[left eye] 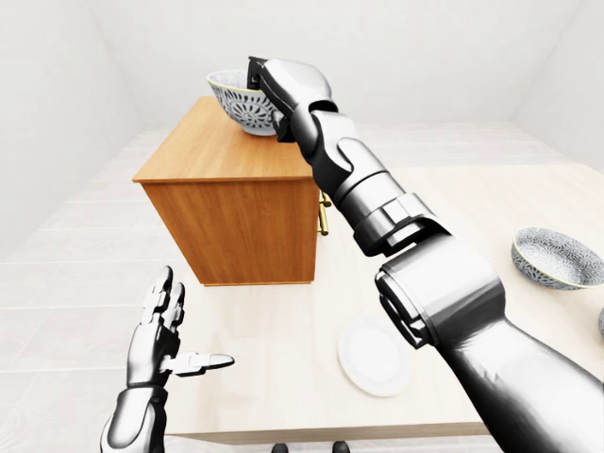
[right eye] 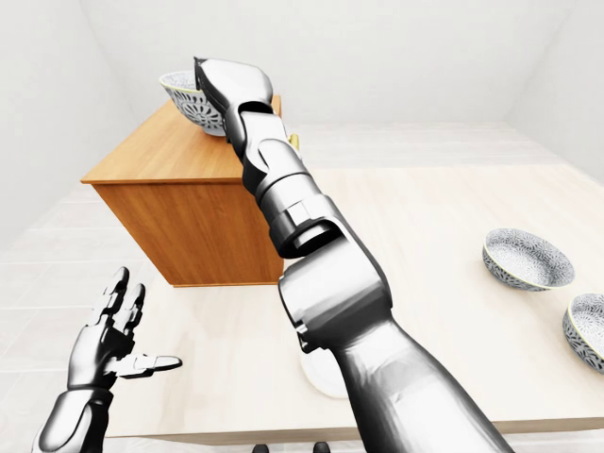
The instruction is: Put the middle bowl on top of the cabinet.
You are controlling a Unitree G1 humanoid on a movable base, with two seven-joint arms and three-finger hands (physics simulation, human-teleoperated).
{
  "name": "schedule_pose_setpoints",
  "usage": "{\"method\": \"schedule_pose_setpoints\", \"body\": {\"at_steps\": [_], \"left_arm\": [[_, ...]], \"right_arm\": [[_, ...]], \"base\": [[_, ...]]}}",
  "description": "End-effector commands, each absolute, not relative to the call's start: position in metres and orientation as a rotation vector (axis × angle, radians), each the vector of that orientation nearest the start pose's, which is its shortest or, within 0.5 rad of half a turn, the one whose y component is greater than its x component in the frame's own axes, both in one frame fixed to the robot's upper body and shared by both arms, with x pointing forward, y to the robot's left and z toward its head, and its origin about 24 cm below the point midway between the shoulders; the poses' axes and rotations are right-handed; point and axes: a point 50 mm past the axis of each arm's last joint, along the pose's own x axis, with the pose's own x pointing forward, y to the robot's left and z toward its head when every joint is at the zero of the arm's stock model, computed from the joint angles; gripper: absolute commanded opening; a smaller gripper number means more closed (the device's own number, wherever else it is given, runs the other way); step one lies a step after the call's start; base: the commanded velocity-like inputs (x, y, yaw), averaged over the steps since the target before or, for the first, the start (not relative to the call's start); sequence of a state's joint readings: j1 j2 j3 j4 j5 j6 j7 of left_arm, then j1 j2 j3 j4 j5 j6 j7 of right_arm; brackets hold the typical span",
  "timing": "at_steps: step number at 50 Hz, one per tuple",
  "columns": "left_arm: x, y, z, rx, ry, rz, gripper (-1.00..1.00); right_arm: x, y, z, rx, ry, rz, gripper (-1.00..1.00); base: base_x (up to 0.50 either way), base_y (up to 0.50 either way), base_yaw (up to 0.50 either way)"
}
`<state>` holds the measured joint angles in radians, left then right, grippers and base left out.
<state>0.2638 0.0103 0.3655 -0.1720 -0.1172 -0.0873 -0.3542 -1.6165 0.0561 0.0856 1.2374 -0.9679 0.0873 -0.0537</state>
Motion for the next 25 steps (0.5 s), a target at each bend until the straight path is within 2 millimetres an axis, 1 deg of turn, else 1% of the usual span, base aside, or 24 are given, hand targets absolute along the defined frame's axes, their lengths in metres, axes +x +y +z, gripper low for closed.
{"method": "schedule_pose_setpoints", "body": {"at_steps": [1, 8, 12, 20, 25], "left_arm": [[0.1838, 0.2367, 0.0370, 0.000, -0.022, 0.078, 1.00], [0.1854, 0.2366, 0.0355, -0.003, -0.017, 0.078, 1.00], [0.1849, 0.2371, 0.0351, -0.003, -0.014, 0.079, 1.00], [0.1850, 0.2396, 0.0360, -0.006, -0.020, 0.084, 1.00], [0.1850, 0.2394, 0.0359, -0.005, -0.019, 0.084, 1.00]], "right_arm": [[0.4027, 0.0101, 0.3102, -1.272, -0.490, 0.085, -0.73], [0.4029, 0.0108, 0.3073, -1.268, -0.482, 0.093, -0.61], [0.4028, 0.0113, 0.3072, -1.270, -0.482, 0.095, -0.58], [0.4037, 0.0104, 0.3031, -1.274, -0.472, 0.097, -0.47], [0.4033, 0.0111, 0.3040, -1.276, -0.476, 0.097, -0.41]], "base": [[0.00, 0.00, 0.00], [0.00, 0.00, 0.00], [0.00, 0.00, 0.00], [0.00, 0.00, 0.00], [0.00, 0.00, 0.00]]}}
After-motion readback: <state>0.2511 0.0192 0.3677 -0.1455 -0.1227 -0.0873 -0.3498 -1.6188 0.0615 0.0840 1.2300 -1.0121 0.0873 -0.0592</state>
